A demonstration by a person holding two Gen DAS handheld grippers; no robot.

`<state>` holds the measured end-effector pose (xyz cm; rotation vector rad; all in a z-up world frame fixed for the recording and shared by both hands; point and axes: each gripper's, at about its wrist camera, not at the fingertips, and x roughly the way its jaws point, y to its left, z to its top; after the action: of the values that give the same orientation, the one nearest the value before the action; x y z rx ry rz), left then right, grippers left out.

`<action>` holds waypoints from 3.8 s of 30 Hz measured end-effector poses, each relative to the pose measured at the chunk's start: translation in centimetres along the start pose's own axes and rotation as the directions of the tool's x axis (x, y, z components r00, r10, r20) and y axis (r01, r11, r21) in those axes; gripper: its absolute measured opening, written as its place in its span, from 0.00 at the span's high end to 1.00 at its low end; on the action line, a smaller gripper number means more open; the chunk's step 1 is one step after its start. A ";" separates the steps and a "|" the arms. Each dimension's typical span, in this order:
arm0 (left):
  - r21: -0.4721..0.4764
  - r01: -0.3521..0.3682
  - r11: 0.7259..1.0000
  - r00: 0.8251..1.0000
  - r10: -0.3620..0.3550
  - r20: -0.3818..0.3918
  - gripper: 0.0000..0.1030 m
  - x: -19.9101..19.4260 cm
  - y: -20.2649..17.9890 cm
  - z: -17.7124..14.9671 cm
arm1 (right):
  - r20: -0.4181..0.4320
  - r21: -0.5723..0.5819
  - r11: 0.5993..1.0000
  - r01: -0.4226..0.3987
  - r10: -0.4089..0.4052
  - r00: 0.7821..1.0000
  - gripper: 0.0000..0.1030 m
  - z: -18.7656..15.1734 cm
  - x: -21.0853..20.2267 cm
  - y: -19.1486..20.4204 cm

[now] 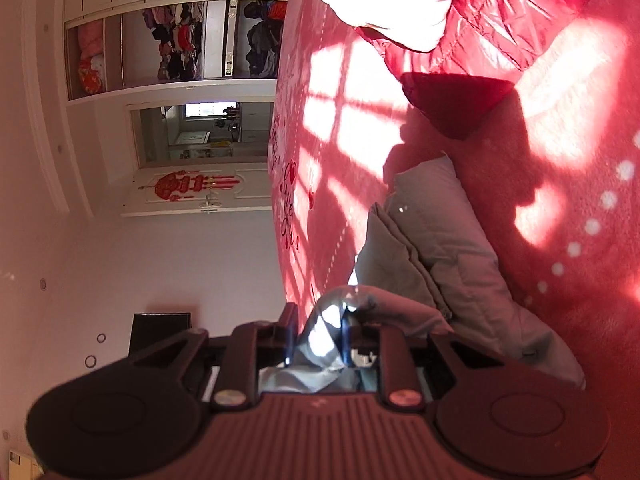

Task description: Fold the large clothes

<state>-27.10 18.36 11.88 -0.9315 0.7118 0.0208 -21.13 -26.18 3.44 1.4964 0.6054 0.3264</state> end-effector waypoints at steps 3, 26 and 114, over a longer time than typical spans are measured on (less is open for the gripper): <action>-0.030 -0.002 1.000 1.000 0.002 0.011 0.93 1.2 0.5 1.0 | 0.001 0.000 1.000 -0.015 0.015 1.000 0.78 0.7 1.5 -0.2; 0.080 -0.094 0.992 0.975 0.075 0.209 0.66 0.0 -1.6 4.5 | 0.159 -0.278 0.957 -0.079 0.127 0.979 0.12 1.2 1.2 3.4; 0.802 -0.123 0.585 0.992 0.045 0.120 0.15 13.2 -17.5 -16.4 | 0.365 -0.748 0.422 0.513 -0.383 0.848 0.01 -1.5 8.1 2.0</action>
<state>-20.42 -8.18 10.73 0.0064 0.5846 -0.1730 -15.08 -20.25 4.09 0.3693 0.5904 0.0421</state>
